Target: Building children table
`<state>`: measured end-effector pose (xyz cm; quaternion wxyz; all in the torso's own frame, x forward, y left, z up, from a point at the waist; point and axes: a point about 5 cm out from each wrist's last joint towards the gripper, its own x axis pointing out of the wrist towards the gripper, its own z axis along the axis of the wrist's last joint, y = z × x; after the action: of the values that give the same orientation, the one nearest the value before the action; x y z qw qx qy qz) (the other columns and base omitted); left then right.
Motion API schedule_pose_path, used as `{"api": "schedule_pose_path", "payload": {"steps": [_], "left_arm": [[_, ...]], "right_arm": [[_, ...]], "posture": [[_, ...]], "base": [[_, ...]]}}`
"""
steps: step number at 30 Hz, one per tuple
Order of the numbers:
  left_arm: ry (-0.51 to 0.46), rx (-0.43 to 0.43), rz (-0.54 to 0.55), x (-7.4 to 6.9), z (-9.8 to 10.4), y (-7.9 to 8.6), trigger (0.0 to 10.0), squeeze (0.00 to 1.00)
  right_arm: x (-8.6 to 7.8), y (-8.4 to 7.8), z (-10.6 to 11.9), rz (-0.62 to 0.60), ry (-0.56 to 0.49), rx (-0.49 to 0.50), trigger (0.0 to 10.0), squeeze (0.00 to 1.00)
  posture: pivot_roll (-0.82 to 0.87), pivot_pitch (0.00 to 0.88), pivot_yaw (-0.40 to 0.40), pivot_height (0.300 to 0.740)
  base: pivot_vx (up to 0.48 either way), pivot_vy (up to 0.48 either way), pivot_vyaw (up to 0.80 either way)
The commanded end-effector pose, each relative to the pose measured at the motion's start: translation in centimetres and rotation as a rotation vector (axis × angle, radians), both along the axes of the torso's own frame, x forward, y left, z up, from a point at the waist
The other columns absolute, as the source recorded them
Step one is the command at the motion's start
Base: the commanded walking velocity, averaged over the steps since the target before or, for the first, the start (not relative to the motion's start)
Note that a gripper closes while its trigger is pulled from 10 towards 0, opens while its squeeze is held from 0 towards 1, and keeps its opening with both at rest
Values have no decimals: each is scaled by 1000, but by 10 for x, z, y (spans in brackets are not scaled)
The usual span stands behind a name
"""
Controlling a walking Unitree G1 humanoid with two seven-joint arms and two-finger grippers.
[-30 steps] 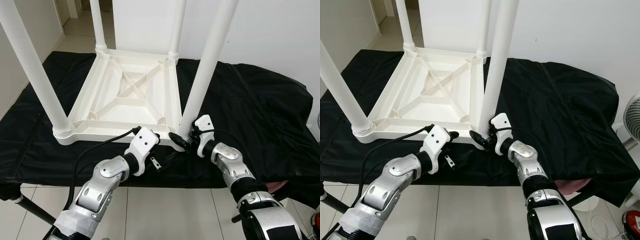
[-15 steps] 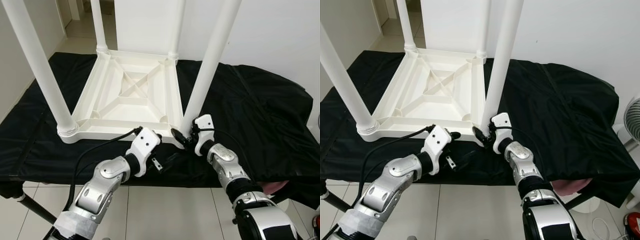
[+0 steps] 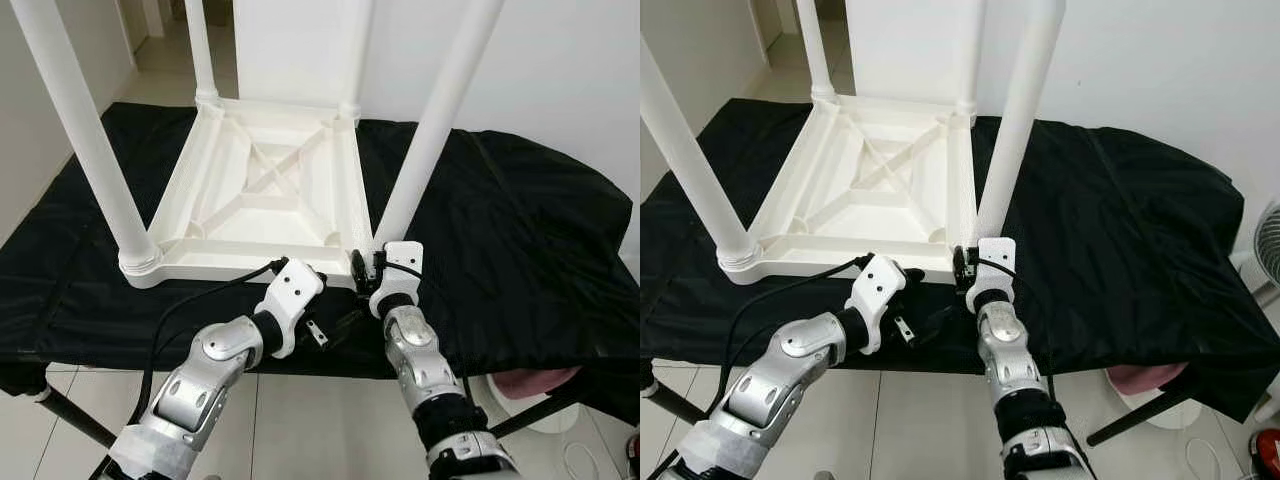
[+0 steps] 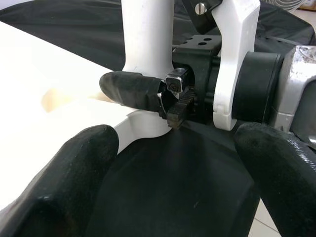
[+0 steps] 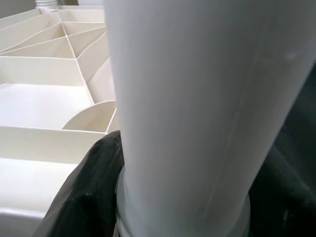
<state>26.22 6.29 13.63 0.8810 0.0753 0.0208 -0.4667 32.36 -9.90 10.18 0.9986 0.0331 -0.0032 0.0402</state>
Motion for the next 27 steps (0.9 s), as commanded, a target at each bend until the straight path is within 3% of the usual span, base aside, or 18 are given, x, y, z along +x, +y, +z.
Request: {"api": "schedule_pose_path", "payload": {"steps": [1,5,6,7,8,19,20,27], "left_arm": [[15,2,-40,-3,-2,-3,10000,0],[14,1,-43,-3,-2,-4,10000,0],[12,1,-43,-3,-1,-4,10000,0],[12,1,-43,-3,-1,-4,10000,0],[11,1,-42,-2,-1,-4,10000,0],[2,0,-36,0,0,-4,10000,0],[0,0,-35,0,0,-4,10000,0],[-10,-2,-41,4,3,-6,10000,0]], "right_arm": [[-8,1,-19,8,83,-2,10000,0],[-8,-1,-16,9,78,-4,10000,0],[-9,-2,-15,4,78,-12,10000,627],[-9,-2,-15,4,78,-12,10000,627],[-9,-2,-13,7,76,-13,10000,1000],[-5,-18,-1,149,24,-37,10000,1000],[-3,-22,1,212,16,-48,10000,0],[15,-35,19,445,-48,-159,10000,0]], "posture": [[-33,0,-62,740],[-33,0,-62,740],[-35,0,-65,740],[-35,0,-65,740],[-33,0,-69,740],[-35,0,-71,740],[-36,0,-71,740],[-47,0,-57,740]], "base": [[0,0,0],[0,0,0],[0,0,0],[0,0,0],[0,0,0],[0,0,0],[0,0,0],[0,0,0]]}}
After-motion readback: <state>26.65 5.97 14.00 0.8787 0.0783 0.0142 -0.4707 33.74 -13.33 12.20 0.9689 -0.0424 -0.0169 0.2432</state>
